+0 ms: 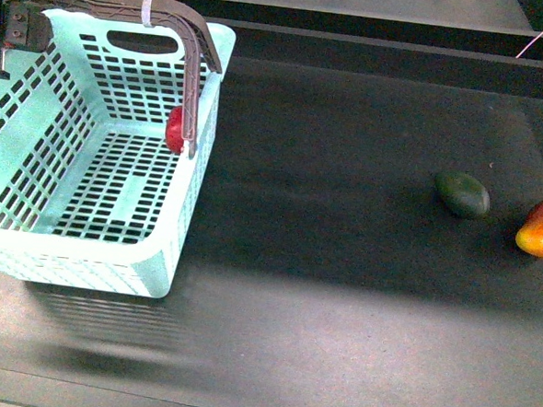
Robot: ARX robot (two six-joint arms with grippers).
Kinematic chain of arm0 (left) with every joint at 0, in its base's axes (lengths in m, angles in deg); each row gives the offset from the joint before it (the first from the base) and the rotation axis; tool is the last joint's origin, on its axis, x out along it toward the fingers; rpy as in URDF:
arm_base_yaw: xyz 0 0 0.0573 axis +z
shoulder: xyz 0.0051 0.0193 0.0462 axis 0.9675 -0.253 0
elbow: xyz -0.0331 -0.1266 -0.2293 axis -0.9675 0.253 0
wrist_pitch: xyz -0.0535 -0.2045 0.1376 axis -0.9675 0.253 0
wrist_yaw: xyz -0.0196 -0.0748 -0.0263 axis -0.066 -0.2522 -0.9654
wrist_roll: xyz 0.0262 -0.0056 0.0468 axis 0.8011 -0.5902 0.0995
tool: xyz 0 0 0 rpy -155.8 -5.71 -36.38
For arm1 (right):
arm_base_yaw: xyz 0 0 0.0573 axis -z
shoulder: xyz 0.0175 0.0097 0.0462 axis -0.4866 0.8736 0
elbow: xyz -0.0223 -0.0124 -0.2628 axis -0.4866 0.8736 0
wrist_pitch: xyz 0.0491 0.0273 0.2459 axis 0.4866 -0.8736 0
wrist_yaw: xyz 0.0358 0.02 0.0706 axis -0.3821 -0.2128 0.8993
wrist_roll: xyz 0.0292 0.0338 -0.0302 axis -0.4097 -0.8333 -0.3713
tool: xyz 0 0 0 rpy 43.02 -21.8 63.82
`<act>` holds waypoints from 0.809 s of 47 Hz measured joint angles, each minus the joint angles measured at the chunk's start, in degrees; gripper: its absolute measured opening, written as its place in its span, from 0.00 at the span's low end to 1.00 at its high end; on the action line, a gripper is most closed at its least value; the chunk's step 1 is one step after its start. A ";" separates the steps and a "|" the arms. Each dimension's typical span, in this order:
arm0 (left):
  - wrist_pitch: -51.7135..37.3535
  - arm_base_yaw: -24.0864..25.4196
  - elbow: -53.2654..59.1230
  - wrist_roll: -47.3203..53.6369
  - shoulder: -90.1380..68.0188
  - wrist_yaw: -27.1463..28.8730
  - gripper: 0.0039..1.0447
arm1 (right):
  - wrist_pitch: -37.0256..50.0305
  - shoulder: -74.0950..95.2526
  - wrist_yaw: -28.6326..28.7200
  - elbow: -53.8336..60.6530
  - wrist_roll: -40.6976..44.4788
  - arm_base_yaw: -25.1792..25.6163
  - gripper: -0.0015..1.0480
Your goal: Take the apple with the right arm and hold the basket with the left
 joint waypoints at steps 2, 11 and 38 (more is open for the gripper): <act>-0.02 0.00 0.31 -0.20 0.52 0.02 0.57 | 0.00 0.00 0.00 0.00 0.02 0.00 0.92; 0.48 0.00 2.21 -1.40 5.97 -0.04 0.93 | 0.00 0.00 0.00 0.00 0.02 0.00 0.92; -38.05 2.91 31.39 57.02 29.20 -9.77 0.63 | 0.00 0.00 0.00 0.00 0.00 0.00 0.92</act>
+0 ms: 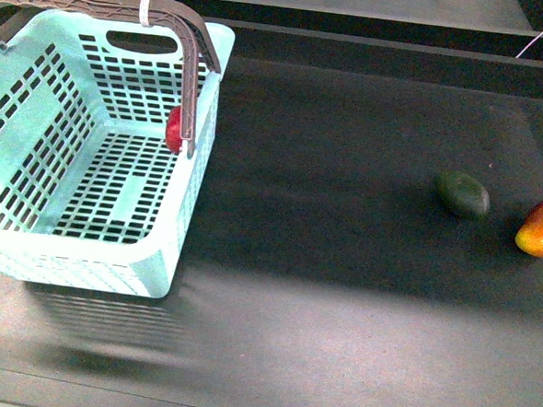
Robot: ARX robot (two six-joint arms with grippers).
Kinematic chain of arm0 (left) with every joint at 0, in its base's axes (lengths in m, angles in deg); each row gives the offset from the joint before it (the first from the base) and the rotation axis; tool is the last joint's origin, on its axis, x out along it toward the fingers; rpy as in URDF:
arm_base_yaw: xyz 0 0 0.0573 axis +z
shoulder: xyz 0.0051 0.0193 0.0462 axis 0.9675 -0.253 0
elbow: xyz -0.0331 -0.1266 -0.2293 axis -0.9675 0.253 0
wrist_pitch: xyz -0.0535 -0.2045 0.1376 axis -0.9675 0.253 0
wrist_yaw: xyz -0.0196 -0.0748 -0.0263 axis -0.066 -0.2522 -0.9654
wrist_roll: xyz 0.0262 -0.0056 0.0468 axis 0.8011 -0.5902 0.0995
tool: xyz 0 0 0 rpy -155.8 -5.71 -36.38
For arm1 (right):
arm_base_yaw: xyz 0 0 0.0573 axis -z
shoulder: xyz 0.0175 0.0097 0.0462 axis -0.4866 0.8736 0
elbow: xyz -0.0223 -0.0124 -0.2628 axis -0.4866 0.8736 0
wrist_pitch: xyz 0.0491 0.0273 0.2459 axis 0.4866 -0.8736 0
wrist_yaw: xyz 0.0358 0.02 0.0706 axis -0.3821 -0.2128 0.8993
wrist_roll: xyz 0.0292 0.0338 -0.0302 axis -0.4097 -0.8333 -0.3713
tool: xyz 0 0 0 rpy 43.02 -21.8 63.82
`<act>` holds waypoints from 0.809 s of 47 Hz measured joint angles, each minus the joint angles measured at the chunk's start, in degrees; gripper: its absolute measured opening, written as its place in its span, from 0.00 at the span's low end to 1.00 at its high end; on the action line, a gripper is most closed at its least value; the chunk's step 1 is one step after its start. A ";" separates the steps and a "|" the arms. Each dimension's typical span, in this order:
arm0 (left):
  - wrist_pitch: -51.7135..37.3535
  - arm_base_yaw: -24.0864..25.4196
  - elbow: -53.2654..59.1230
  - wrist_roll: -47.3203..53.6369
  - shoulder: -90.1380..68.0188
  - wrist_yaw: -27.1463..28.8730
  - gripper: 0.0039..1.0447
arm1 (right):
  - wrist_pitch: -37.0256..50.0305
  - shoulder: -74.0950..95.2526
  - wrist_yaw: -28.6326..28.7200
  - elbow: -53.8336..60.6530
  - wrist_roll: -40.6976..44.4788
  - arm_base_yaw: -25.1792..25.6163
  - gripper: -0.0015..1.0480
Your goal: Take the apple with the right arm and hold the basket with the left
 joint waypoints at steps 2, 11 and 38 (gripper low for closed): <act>-6.82 0.35 4.79 12.33 2.14 -0.28 0.55 | 0.00 0.00 0.00 0.00 0.02 0.00 0.92; -14.19 2.01 18.71 31.43 11.56 -1.60 0.13 | 0.00 0.00 0.00 0.00 0.02 0.00 0.92; -10.23 5.16 35.67 33.66 32.11 -4.68 0.03 | 0.00 0.00 0.00 0.00 0.02 0.00 0.92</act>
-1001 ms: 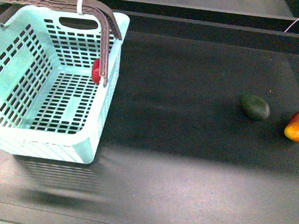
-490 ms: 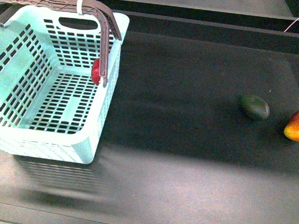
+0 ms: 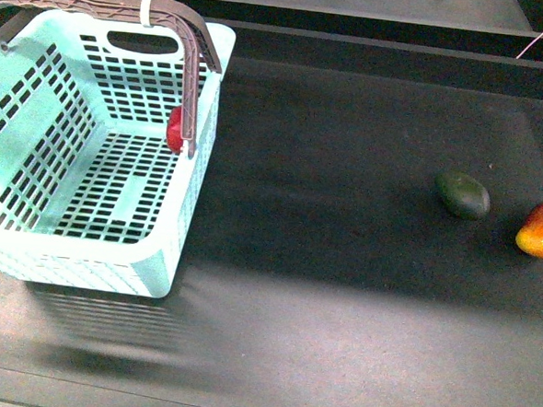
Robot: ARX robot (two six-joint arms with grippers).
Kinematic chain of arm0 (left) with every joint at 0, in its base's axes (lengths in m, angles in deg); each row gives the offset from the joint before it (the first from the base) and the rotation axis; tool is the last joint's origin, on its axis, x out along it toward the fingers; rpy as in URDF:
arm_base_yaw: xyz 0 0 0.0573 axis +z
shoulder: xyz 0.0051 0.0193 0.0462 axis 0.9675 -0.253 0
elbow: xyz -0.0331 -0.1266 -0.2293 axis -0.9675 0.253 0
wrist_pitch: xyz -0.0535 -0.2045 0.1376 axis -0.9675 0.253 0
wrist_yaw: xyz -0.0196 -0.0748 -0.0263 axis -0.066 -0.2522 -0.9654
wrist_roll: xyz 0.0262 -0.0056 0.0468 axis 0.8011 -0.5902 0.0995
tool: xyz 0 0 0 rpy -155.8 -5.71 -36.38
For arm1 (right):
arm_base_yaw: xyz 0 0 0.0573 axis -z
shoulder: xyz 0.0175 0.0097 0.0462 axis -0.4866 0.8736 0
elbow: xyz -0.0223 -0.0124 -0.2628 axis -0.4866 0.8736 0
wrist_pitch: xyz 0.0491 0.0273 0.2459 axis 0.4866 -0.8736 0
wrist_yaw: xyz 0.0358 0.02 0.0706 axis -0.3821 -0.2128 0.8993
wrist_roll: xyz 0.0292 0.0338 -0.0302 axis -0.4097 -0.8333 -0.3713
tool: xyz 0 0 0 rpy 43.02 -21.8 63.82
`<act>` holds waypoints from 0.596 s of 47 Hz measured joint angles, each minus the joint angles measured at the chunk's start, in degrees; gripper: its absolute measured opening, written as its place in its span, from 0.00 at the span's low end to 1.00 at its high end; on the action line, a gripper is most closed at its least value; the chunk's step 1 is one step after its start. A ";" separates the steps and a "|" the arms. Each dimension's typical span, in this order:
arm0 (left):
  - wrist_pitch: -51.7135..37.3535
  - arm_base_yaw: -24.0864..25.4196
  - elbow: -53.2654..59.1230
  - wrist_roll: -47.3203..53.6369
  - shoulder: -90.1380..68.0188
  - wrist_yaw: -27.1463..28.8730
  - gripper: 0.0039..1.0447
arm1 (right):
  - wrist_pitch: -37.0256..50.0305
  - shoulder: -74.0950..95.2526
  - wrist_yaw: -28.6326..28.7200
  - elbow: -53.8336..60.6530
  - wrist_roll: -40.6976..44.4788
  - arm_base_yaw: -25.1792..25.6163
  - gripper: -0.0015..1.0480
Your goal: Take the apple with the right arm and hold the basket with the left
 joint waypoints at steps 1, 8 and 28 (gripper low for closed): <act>0.42 0.00 0.28 0.02 0.76 0.00 0.03 | 0.00 0.00 0.00 0.00 0.00 0.00 0.92; 3.37 0.00 2.01 0.02 5.49 -0.02 0.03 | 0.00 0.00 0.00 0.00 -0.02 0.00 0.92; 12.72 0.00 5.84 0.17 19.37 -0.02 0.03 | 0.00 0.00 0.00 0.00 0.00 0.00 0.92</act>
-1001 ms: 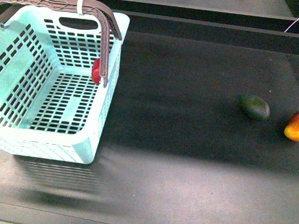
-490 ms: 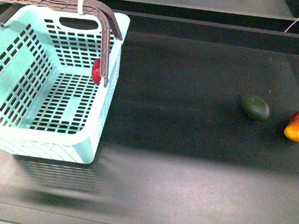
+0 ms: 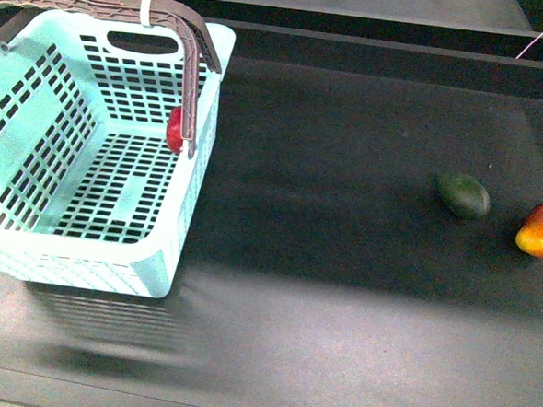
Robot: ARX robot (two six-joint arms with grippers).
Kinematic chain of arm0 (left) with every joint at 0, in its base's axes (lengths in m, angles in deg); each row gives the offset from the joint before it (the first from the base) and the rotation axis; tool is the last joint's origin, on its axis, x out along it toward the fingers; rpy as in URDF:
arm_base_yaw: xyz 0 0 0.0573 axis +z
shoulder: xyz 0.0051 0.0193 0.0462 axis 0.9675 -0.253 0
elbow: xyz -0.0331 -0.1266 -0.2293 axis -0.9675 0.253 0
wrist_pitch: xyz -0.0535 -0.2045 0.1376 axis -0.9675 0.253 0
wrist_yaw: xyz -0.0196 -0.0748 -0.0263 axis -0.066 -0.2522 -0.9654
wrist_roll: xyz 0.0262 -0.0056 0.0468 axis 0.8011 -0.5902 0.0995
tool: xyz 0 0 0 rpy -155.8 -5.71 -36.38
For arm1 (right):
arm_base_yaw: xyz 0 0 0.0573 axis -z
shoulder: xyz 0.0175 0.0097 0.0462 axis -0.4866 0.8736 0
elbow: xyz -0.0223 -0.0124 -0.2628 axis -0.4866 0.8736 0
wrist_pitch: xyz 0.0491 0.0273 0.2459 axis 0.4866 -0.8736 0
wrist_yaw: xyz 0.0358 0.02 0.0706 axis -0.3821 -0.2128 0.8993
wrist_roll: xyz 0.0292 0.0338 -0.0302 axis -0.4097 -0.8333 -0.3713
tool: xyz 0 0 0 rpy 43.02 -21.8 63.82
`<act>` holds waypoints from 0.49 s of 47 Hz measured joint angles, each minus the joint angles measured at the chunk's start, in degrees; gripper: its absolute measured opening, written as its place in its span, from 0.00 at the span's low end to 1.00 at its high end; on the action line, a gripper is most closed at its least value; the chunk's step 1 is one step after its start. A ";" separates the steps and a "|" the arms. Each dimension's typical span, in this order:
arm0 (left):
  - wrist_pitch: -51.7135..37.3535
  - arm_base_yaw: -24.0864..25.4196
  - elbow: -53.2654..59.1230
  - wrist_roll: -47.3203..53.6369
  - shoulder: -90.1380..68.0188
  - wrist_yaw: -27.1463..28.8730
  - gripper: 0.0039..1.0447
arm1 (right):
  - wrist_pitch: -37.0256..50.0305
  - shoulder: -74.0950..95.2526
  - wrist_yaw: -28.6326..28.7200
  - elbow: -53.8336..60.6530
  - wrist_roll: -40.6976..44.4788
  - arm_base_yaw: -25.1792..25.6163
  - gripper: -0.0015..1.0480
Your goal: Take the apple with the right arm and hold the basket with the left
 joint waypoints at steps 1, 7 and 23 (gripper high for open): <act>0.66 0.00 0.00 0.00 0.70 0.00 0.03 | 0.00 0.00 -0.02 0.00 0.00 0.00 0.92; 5.64 0.00 0.00 0.00 6.10 0.02 0.03 | 0.00 0.00 0.00 0.00 0.00 0.00 0.92; 15.30 0.00 0.00 0.00 16.02 0.00 0.03 | 0.00 0.00 0.00 0.00 0.00 0.00 0.92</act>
